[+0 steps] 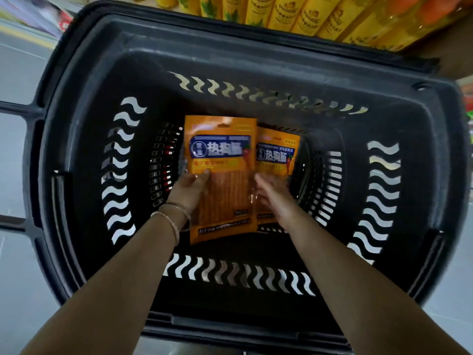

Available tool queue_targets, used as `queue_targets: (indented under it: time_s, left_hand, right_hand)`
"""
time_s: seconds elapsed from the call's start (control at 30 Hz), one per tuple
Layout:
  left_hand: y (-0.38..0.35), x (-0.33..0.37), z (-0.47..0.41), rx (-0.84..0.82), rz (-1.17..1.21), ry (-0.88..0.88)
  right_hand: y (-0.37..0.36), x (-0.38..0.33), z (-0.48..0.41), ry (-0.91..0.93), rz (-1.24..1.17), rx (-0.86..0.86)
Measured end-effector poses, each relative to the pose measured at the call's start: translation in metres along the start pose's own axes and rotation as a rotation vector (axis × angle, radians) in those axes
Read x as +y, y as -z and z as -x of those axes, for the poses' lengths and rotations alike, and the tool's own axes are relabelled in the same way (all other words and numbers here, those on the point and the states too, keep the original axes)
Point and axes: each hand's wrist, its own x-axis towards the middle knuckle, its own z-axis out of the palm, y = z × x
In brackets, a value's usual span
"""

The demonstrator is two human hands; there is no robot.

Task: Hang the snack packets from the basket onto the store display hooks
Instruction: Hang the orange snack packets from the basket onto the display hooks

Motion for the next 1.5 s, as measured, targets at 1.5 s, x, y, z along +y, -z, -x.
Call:
queue_targets:
  time_s: [1.5]
  left_hand:
    - [0.034, 0.09, 0.237, 0.117, -0.06, -0.607]
  right_hand:
    - [0.067, -0.045, 0.247, 0.741, 0.3, 0.569]
